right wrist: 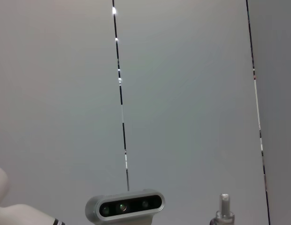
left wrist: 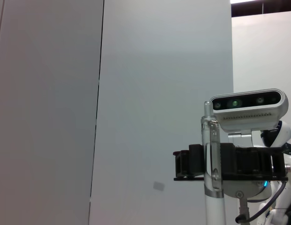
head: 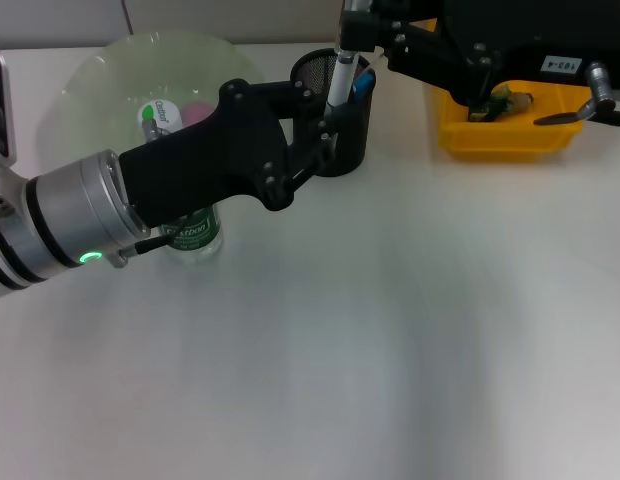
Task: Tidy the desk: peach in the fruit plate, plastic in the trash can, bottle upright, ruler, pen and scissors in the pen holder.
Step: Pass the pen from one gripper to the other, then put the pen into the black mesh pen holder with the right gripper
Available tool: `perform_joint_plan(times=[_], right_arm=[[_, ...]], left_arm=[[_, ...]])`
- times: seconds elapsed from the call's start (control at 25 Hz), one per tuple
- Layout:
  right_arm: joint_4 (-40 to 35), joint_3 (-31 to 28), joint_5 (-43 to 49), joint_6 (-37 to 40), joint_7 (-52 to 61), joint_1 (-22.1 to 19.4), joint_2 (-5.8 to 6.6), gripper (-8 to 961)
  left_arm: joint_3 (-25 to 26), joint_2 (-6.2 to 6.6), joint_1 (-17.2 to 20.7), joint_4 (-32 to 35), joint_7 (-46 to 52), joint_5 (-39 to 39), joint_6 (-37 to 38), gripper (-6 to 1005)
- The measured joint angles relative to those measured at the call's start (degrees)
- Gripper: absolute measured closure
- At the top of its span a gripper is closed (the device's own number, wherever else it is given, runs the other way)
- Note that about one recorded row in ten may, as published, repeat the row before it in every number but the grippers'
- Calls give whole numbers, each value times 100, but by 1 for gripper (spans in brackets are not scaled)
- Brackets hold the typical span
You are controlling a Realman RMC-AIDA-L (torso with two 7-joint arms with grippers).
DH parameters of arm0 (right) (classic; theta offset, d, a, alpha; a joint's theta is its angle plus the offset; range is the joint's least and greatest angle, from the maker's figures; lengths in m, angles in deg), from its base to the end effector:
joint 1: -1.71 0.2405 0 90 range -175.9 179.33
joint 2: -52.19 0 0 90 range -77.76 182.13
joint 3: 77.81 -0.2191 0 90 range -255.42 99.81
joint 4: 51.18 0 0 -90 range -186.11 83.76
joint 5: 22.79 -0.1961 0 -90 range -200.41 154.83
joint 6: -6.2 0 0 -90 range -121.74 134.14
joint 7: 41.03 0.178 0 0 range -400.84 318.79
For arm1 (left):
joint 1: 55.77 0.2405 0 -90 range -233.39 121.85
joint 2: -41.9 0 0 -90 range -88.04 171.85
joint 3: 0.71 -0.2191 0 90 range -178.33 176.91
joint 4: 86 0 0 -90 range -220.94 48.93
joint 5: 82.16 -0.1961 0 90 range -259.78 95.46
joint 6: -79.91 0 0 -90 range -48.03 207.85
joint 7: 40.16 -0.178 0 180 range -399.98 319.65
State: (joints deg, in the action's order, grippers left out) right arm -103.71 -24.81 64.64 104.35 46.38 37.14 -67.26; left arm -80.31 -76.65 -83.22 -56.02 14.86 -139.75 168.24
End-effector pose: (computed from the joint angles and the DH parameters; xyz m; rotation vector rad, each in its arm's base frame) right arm 0.0759 0.3216 0.0359 -2.7814 0.1387 1.2221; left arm -0.1254 0.2987 -0.0255 -2.5329 -0.1647 -1.3355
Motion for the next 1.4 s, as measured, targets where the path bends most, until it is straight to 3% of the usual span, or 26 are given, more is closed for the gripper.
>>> perform_joint_plan(times=[0.72, 1.16, 1.4], right_arm=[[2, -33, 2, -75, -20, -10, 9, 819], [10, -75, -110, -140, -30, -58, 19, 818], [74, -289, -141, -324, -1, -87, 32, 818]], left_arm=[[-13, 9, -57, 26, 355, -134, -96, 722], [135, 85, 16, 35, 347, -162, -154, 258], [309, 257, 51, 35, 631, -657, -241, 249]])
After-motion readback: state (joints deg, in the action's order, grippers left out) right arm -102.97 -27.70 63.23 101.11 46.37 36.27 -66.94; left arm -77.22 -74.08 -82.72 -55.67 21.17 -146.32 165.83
